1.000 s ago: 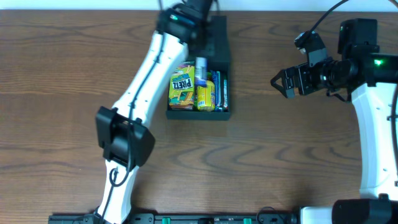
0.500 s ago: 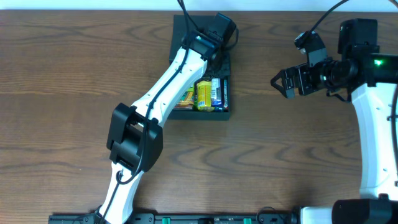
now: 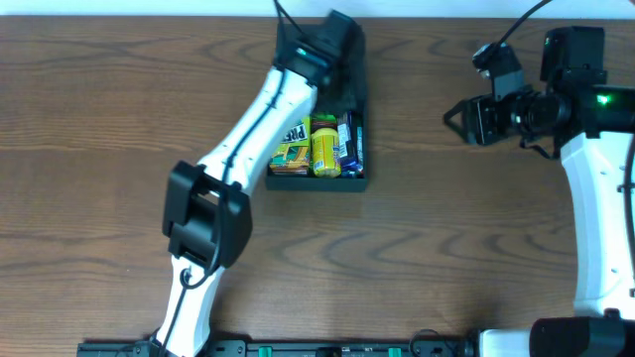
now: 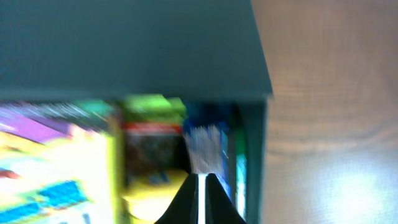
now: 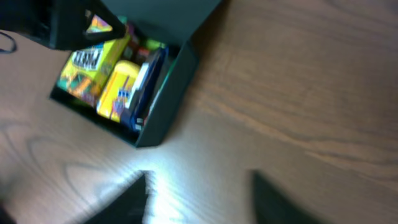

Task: Pack container

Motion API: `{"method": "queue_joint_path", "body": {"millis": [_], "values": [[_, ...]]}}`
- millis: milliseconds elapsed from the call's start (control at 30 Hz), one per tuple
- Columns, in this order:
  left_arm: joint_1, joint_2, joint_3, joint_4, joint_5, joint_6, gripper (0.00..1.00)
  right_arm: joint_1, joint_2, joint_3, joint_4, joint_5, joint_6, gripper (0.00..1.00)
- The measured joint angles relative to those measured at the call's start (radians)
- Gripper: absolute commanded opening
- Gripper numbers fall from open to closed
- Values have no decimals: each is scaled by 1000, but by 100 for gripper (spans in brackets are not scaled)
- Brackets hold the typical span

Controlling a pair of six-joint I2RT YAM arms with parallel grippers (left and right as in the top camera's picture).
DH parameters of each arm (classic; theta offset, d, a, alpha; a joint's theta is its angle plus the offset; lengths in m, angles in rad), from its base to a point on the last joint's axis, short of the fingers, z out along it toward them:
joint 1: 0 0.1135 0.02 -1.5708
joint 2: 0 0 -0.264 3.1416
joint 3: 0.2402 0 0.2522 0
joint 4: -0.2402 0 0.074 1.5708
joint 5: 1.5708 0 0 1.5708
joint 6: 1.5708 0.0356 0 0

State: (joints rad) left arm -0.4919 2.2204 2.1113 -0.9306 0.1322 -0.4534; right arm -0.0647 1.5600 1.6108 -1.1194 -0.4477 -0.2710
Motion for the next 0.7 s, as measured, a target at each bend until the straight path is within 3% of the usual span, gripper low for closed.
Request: {"method": "queue_joint_path", "body": {"millis": [133, 233, 333, 533, 700], "values": [[103, -1, 73, -19, -1, 47, 6, 0, 0, 0, 35, 0, 78, 11], [200, -8, 93, -80, 8, 63, 5, 0, 0, 0, 24, -6, 151, 2], [275, -8, 94, -126, 26, 68, 6, 3, 0, -3, 61, -15, 203, 2], [409, -8, 68, -70, 71, 63, 6, 96, 38, -111, 350, -8, 333, 1], [455, 14, 36, 7, 169, 34, 5, 130, 275, -140, 557, -105, 479, 1]]}}
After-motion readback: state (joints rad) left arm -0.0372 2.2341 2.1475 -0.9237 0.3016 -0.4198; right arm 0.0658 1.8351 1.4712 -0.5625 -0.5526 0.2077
